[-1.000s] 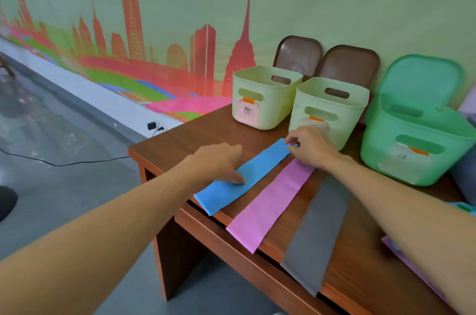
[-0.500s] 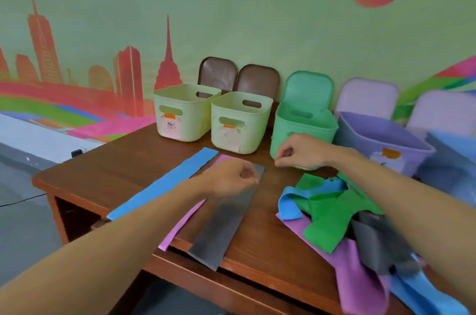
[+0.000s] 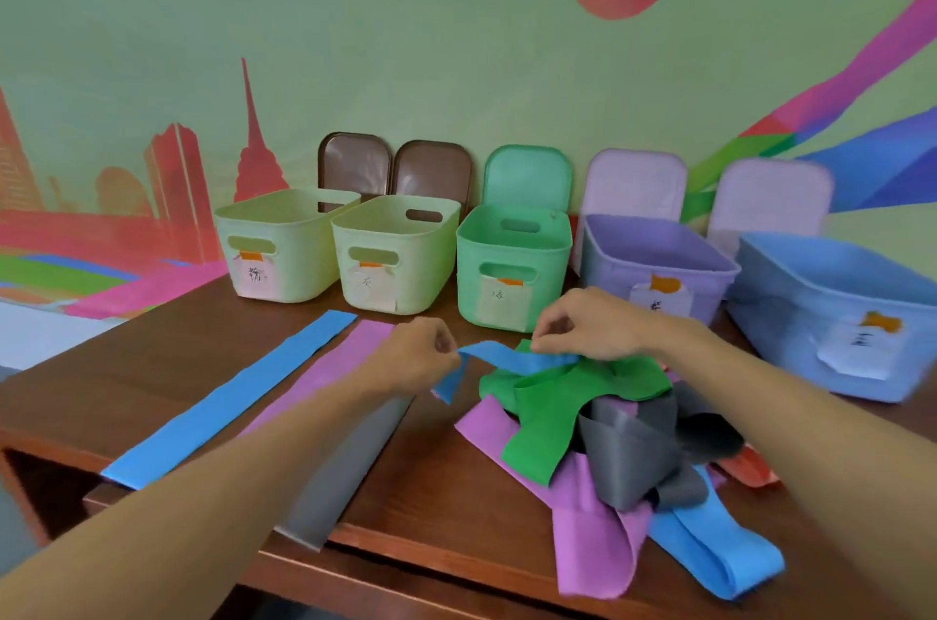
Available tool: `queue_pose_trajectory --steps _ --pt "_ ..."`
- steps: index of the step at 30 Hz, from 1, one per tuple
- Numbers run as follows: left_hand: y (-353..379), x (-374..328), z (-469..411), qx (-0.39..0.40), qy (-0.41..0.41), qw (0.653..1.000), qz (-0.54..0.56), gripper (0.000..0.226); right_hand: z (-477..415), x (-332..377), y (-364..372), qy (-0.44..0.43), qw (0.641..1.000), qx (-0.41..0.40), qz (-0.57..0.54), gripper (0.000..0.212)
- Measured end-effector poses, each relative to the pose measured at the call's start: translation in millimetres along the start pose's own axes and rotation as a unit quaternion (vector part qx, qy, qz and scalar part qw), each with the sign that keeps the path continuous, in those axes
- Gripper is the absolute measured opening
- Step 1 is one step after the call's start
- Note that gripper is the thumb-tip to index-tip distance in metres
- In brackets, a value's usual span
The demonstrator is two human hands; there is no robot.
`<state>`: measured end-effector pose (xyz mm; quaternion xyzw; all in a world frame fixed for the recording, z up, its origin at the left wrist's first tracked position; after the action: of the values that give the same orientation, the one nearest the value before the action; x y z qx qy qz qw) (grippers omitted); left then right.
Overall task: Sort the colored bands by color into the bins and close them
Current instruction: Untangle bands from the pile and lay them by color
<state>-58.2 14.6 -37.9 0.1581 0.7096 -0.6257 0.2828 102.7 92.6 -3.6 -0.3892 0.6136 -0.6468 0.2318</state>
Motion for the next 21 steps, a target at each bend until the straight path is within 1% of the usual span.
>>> queue_pose_trajectory --steps 3,5,8,13,16,17,19,20,21 --pt "-11 -13 -1 -0.016 0.034 0.998 0.047 0.007 -2 6 -4 -0.01 0.999 -0.021 -0.041 0.026" --pt "-21 -21 -3 -0.043 0.061 0.997 0.029 0.009 -4 13 -6 -0.015 0.998 -0.034 -0.057 0.035" --pt "-36 -34 -4 -0.059 0.08 0.995 0.019 0.015 -5 24 -10 -0.02 0.993 -0.062 -0.096 0.048" --pt "-60 -47 -3 -0.088 0.108 0.99 0.023 0.015 -7 32 -16 -0.021 0.986 -0.101 -0.129 0.044" --pt "-77 -54 -1 -0.123 0.12 0.985 -0.008 0.016 -10 41 -16 -0.02 0.979 -0.091 -0.18 0.048" --pt "-82 -57 -2 -0.129 0.124 0.984 -0.018 0.015 -11 43 -17 -0.02 0.977 -0.094 -0.19 0.047" --pt "-92 -63 -4 -0.132 0.134 0.982 -0.01 0.015 -12 47 -22 -0.029 0.974 -0.121 -0.188 0.03" --pt "-96 -66 -6 -0.129 0.141 0.982 -0.003 0.02 -13 48 -27 -0.031 0.974 -0.142 -0.175 0.021" --pt "-100 -68 -9 -0.121 0.146 0.982 0.0 0.024 -14 47 -31 -0.029 0.973 -0.157 -0.165 0.019"
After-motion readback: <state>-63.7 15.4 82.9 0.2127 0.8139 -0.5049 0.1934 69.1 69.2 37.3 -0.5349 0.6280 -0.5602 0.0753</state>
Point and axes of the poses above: each hand's wrist, its own z-axis away from the middle knuckle, its own y-axis out of the palm, x = y × z, the point moved 7 cm from there along -z, towards the middle knuckle, and after that the axes turned 3 degrees about -y, right-handed, at the moved point
